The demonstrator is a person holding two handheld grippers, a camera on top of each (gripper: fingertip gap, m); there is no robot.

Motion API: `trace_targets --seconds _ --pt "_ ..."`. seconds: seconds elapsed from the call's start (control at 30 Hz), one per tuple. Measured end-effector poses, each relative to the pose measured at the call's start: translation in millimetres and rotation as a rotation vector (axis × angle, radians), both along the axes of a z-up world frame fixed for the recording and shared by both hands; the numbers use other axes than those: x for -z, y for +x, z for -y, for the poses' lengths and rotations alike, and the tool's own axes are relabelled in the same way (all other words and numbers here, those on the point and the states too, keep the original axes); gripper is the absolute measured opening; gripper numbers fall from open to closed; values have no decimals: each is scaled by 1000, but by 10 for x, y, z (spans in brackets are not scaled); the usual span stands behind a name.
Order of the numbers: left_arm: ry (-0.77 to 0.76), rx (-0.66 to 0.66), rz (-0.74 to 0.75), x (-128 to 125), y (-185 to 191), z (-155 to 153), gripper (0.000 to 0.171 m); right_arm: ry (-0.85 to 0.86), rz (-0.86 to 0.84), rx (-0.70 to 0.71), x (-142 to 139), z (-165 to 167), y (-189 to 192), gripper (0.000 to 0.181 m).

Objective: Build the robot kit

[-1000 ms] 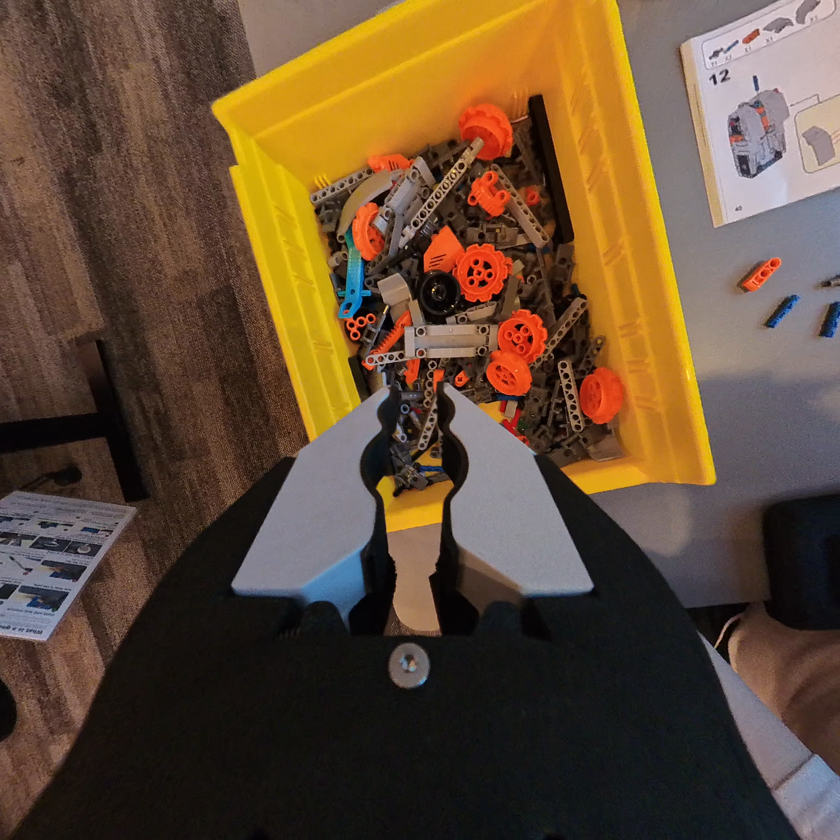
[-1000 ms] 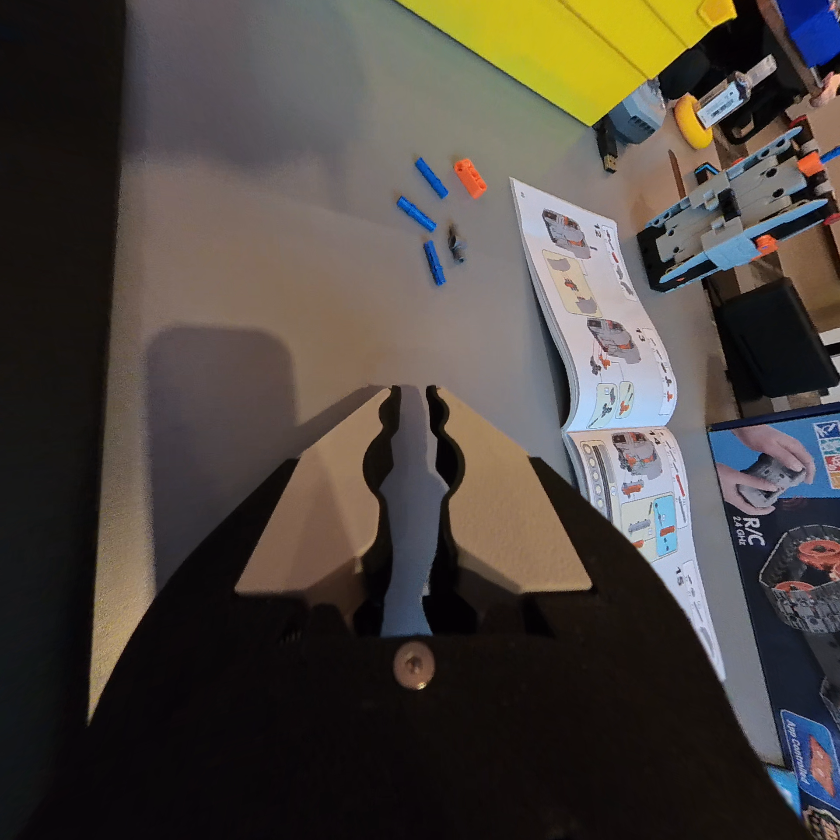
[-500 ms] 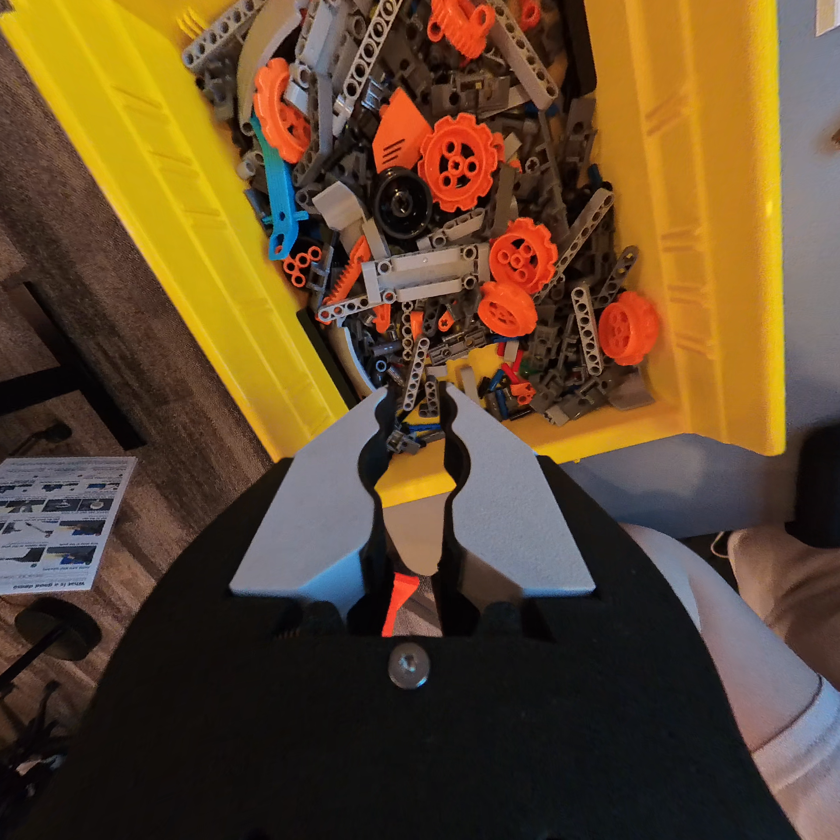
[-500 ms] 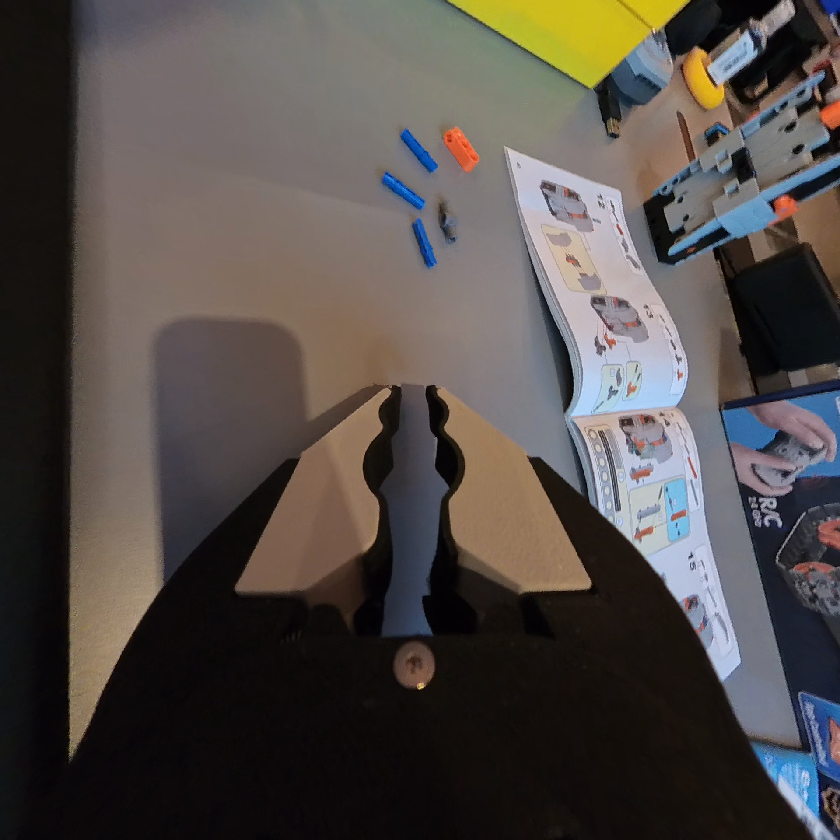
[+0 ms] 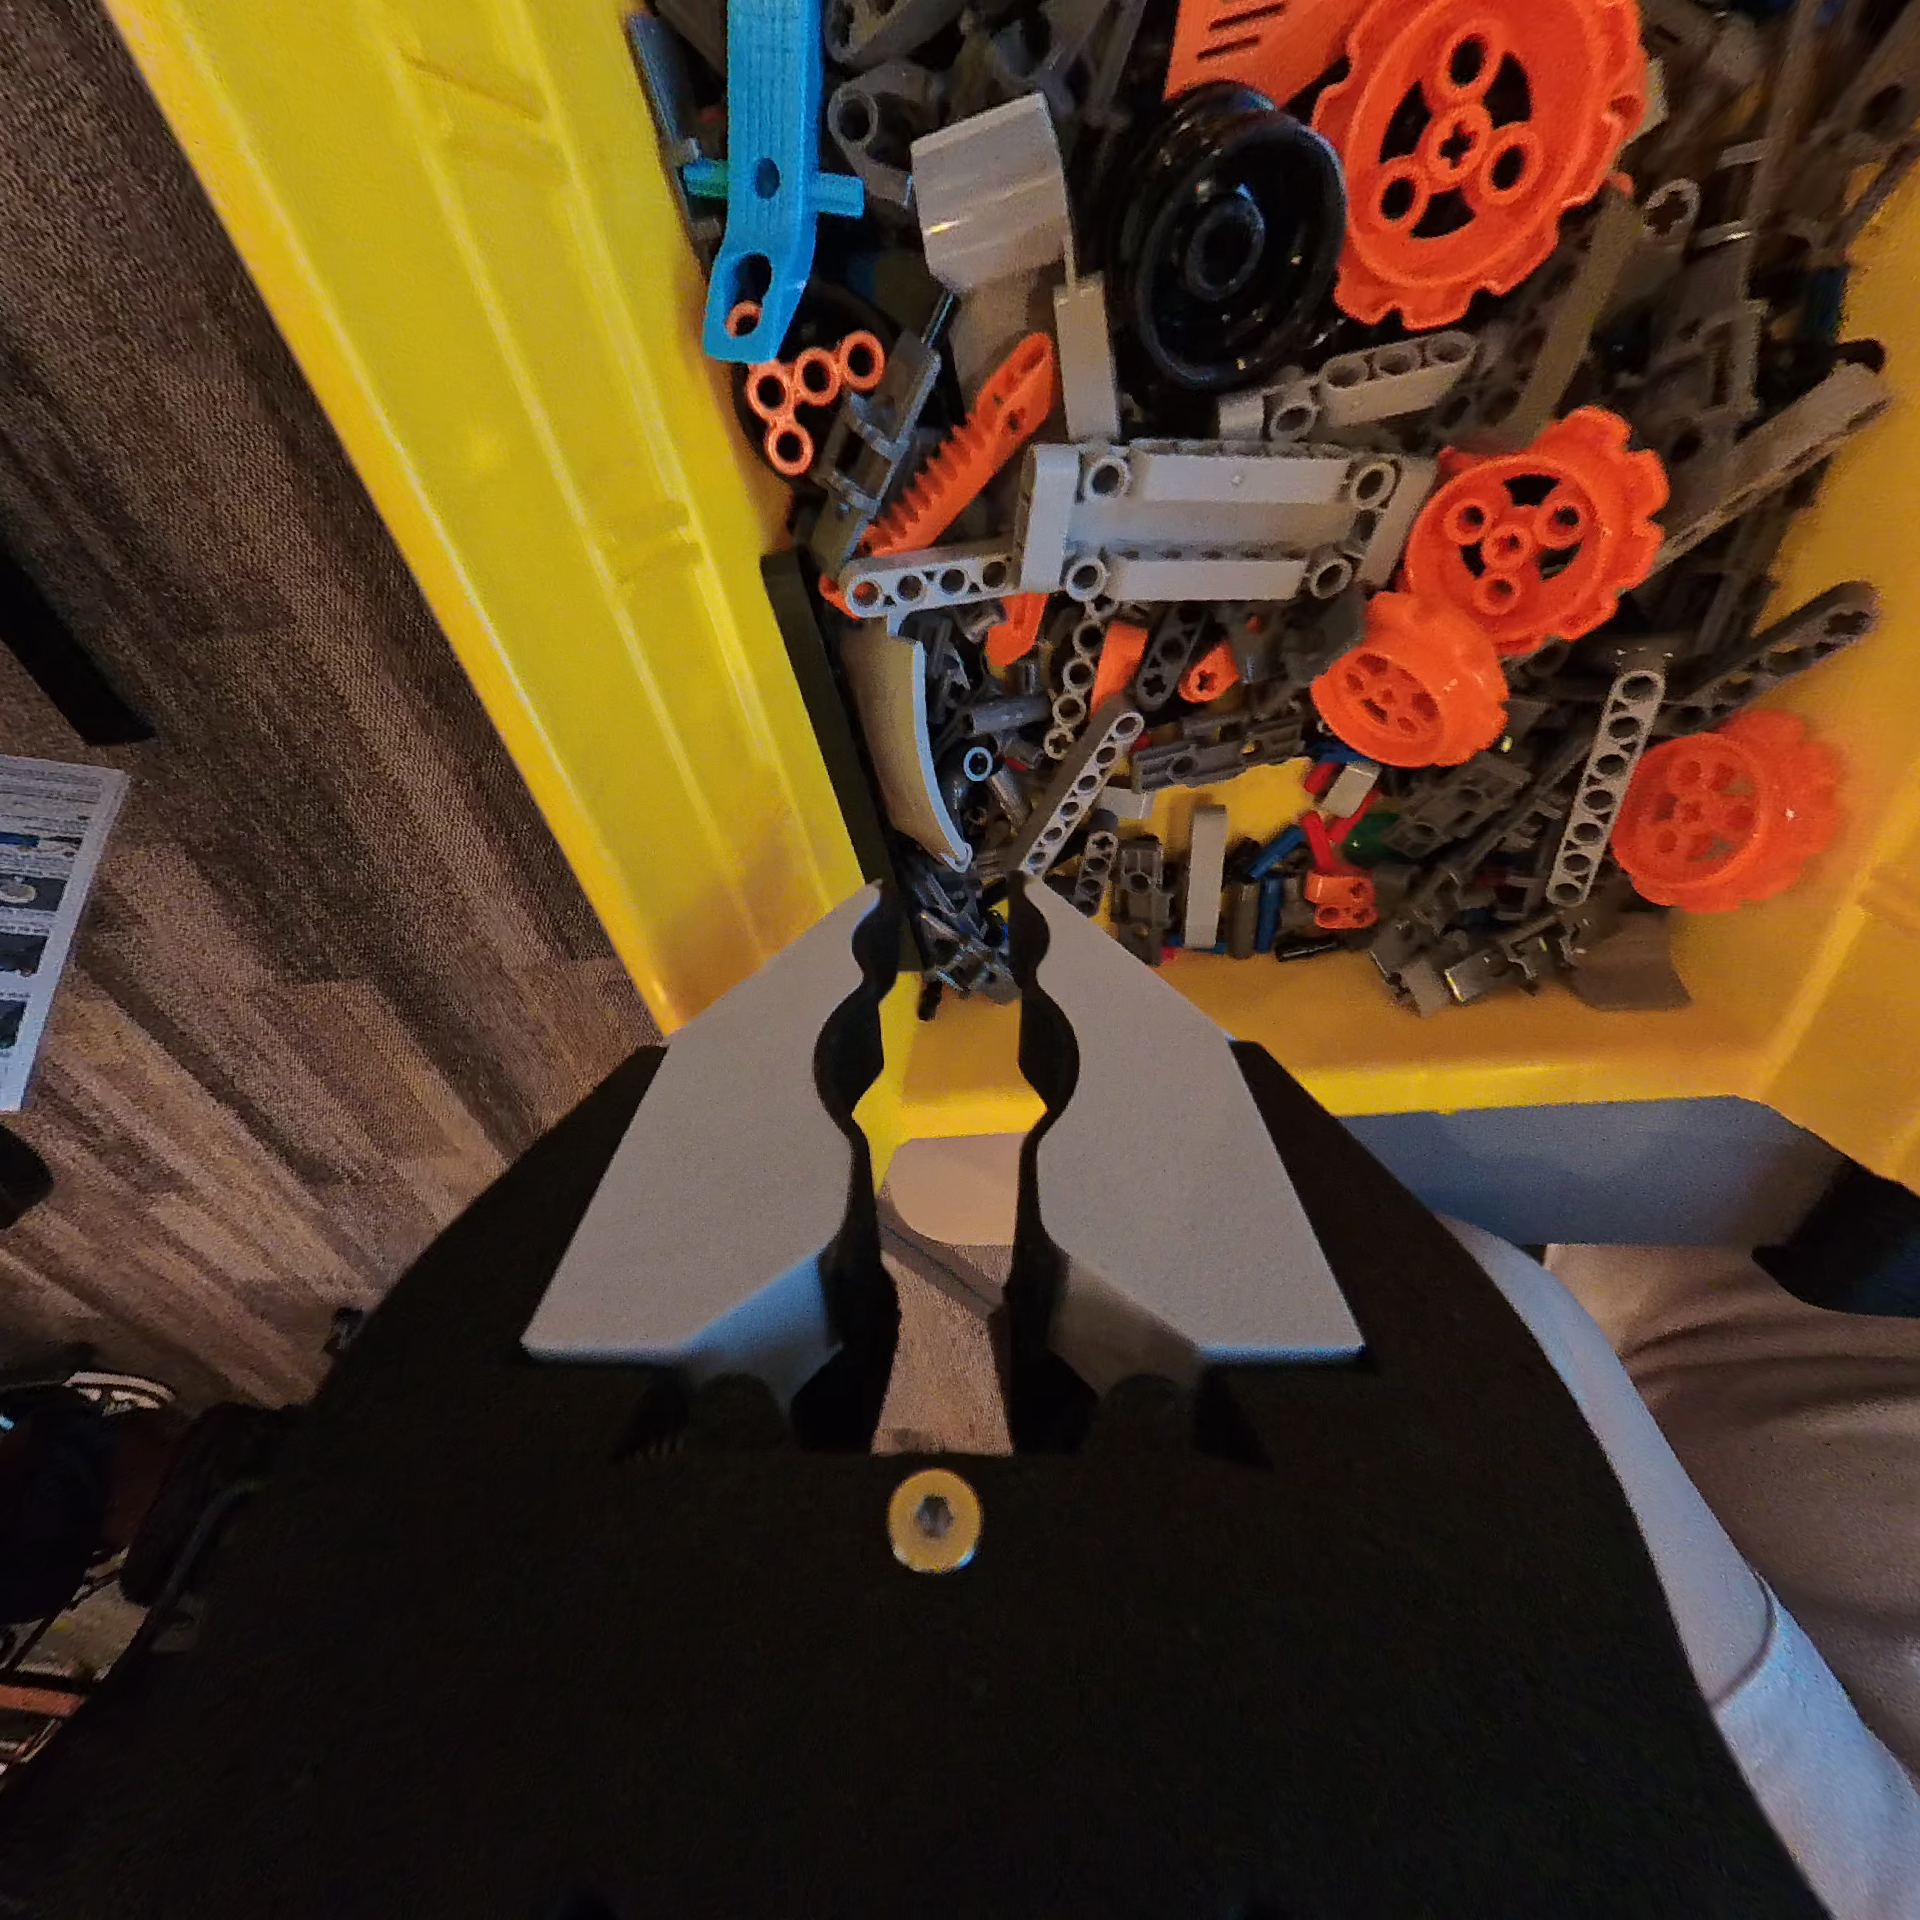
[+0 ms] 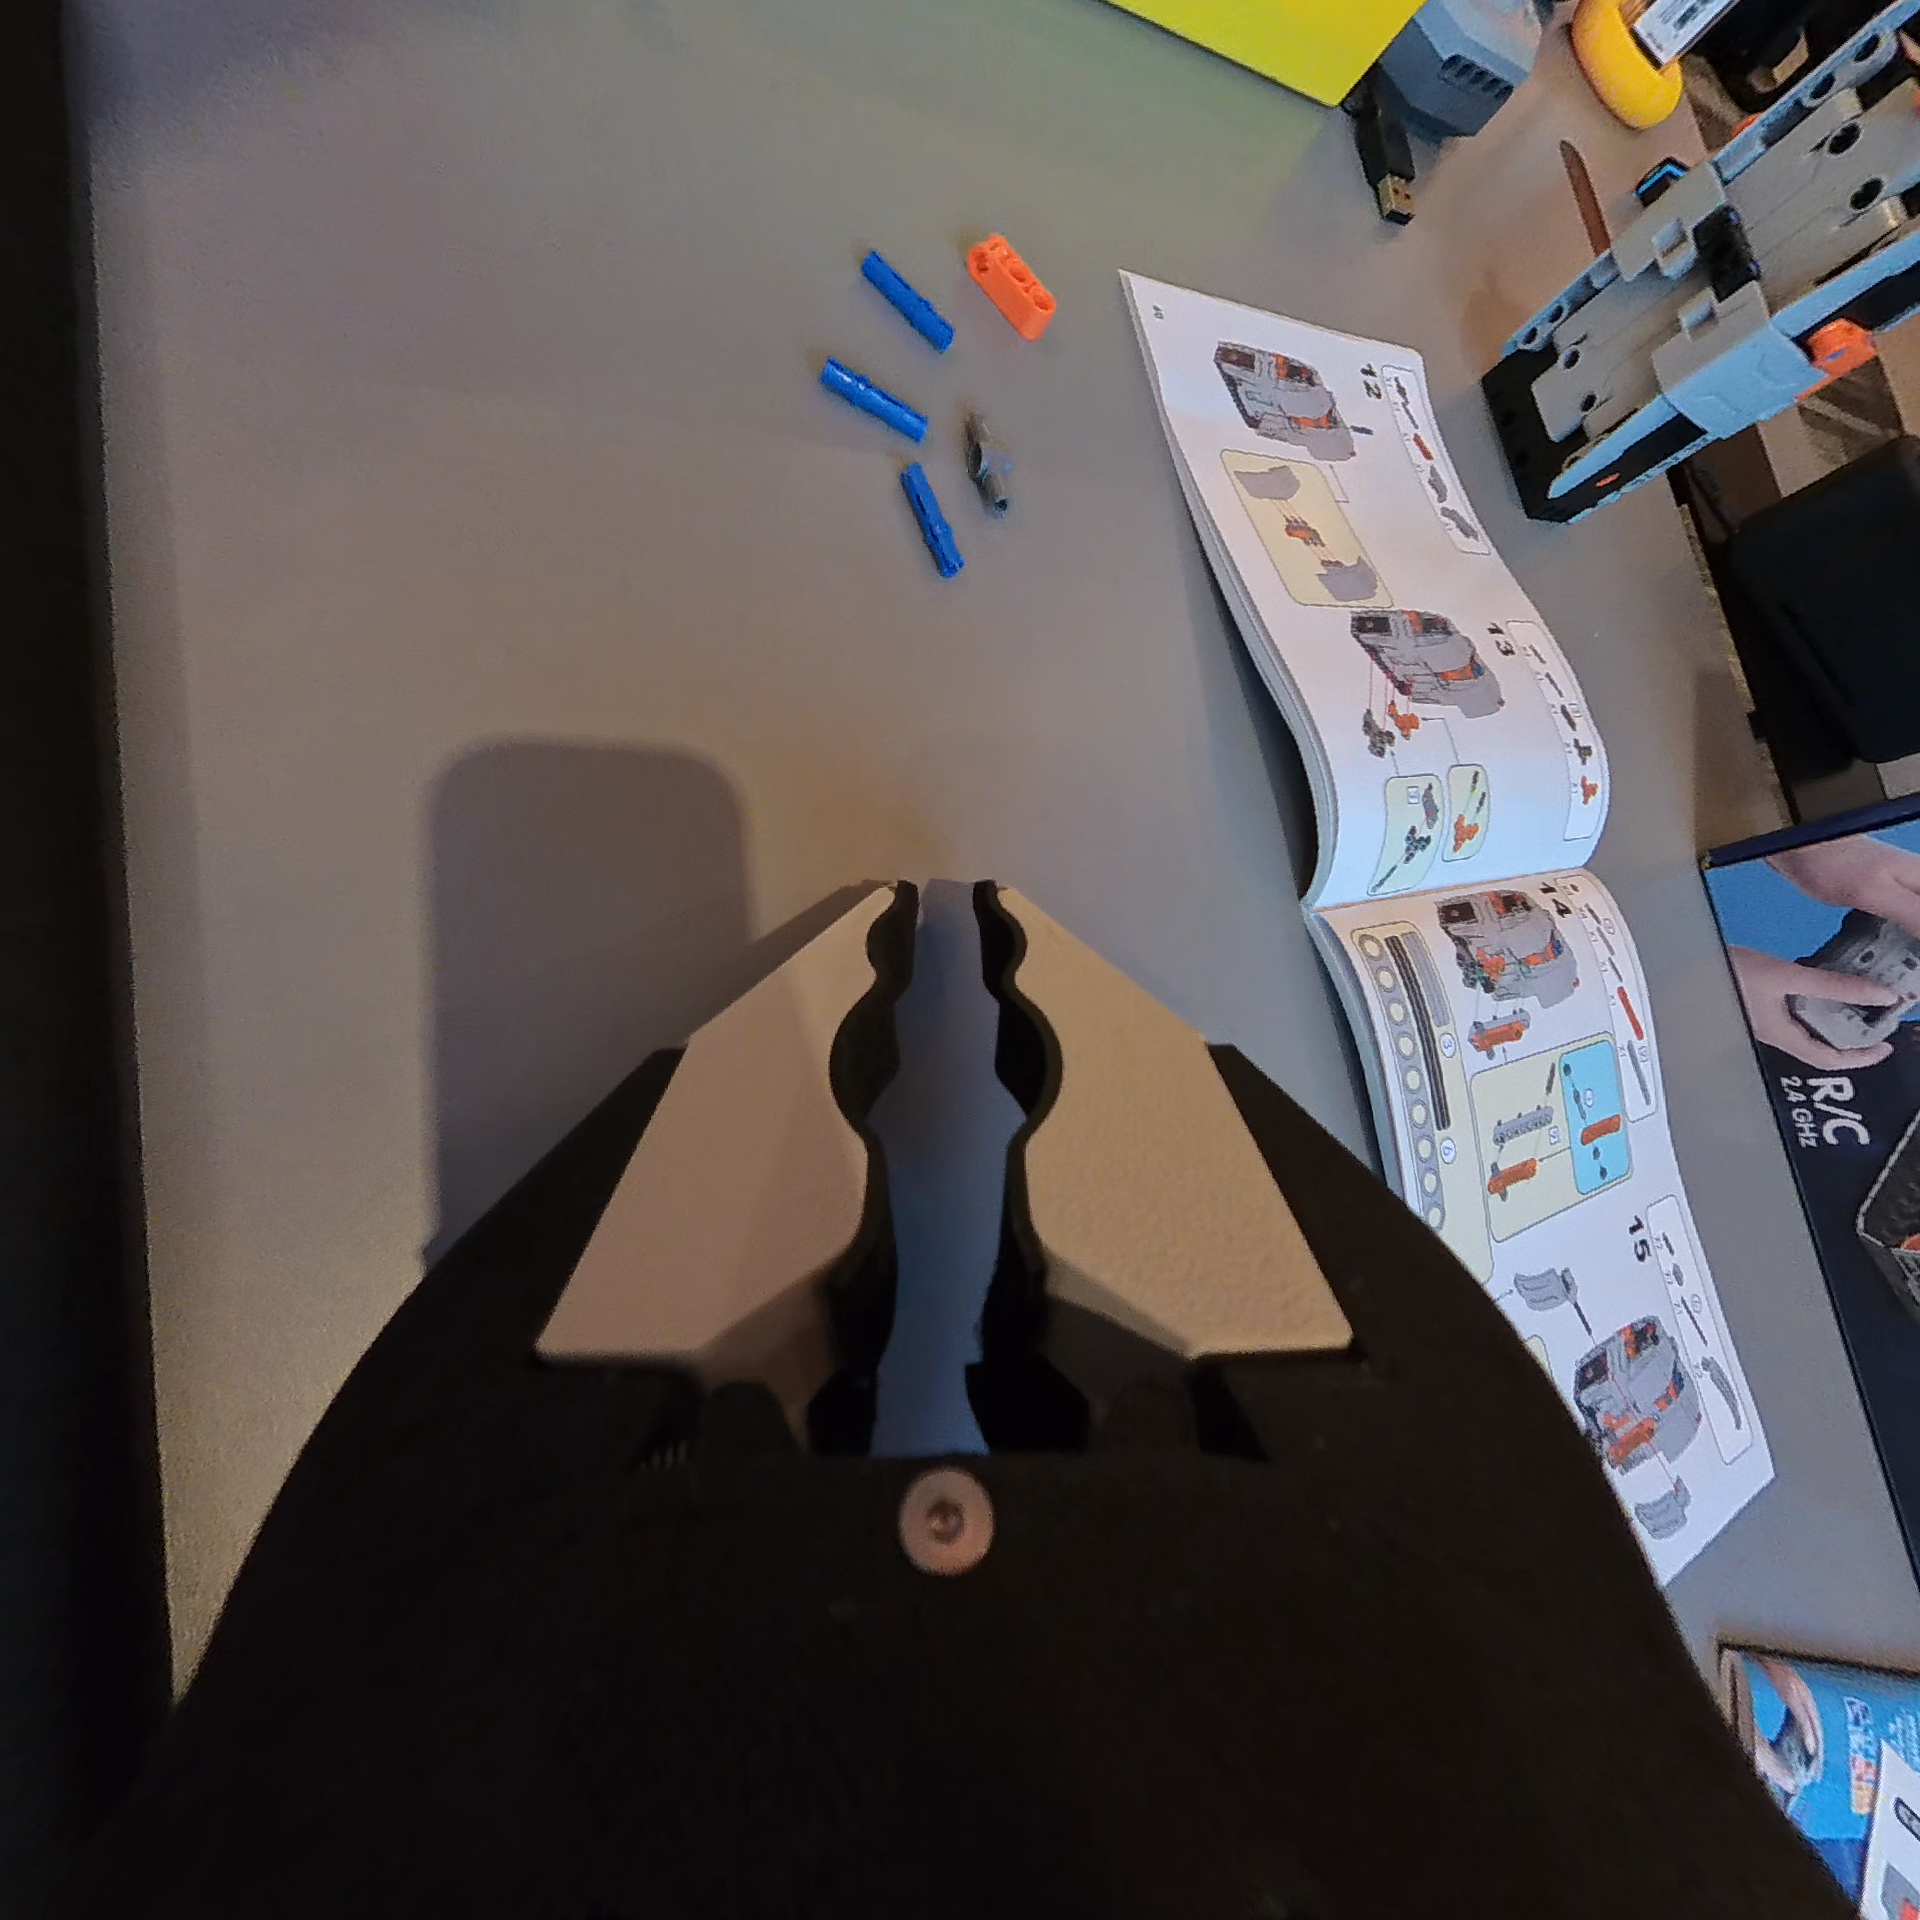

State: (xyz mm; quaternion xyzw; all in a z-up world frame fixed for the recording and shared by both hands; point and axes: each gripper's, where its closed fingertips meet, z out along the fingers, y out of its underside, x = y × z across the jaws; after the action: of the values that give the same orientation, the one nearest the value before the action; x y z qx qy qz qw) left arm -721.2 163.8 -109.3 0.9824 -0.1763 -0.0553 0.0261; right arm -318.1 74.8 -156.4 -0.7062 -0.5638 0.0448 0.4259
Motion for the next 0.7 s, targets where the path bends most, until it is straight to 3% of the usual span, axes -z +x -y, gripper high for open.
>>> trace_targets --seconds 0.43,0.7 --pt "-118 -44 -109 276 -80 -118 19 23 41 -23 -1 61 31 11" --pt "-109 -33 -86 276 -100 -106 4 5 17 -40 2 67 -10 10"
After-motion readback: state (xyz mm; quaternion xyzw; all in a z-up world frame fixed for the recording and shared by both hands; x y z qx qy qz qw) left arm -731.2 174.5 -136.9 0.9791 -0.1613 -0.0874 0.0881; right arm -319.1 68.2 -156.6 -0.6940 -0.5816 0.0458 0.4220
